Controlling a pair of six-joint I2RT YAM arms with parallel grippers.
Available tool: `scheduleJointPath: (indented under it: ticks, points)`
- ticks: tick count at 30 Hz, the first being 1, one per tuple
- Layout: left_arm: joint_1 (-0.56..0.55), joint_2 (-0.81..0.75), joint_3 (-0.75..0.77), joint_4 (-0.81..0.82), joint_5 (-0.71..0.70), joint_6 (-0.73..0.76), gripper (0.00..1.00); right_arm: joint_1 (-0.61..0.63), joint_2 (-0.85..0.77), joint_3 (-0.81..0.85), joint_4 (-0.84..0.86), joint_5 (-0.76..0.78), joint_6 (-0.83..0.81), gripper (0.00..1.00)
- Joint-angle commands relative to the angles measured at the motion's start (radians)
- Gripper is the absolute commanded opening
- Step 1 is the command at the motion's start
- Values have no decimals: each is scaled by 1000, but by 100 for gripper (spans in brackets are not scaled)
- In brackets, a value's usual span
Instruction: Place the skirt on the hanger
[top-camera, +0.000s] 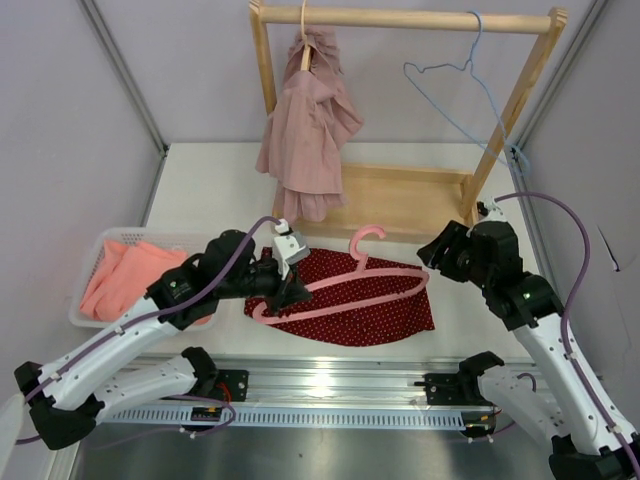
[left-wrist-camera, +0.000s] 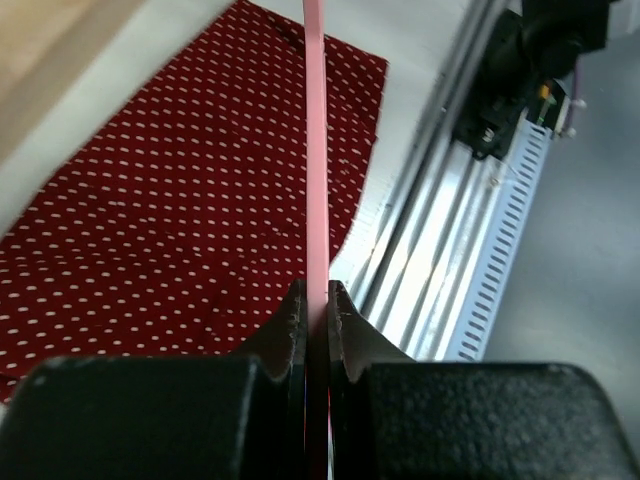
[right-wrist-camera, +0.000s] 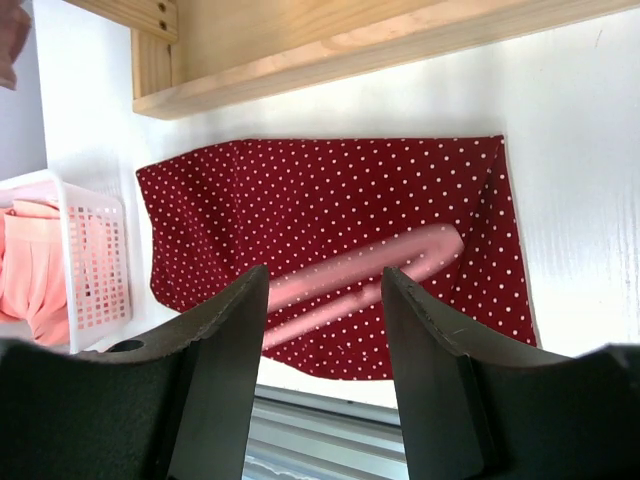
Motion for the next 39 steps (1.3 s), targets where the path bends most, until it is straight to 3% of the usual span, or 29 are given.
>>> scheduleJointPath:
  ticks: [1,9,15,21,27,32,39]
  points:
    - [5,9,-37,91,161,-49,0,-3,-30,24,-42,16,-20,54]
    - [77,135,-117,134,286,-44,0,17,-93,-100,-35,-7,21,46]
    - [117,190,-150,143,226,-71,0,130,-110,-221,5,-20,93,43]
    - [120,227,-157,105,177,-84,0,294,-93,-350,93,70,216,41]
    - [90,212,-155,76,128,-155,0,353,-32,-435,180,122,274,42]
    - [70,218,-149,63,123,-167,0,345,2,-409,224,154,248,46]
    - [62,203,-149,68,134,-161,0,351,76,-203,306,82,109,55]
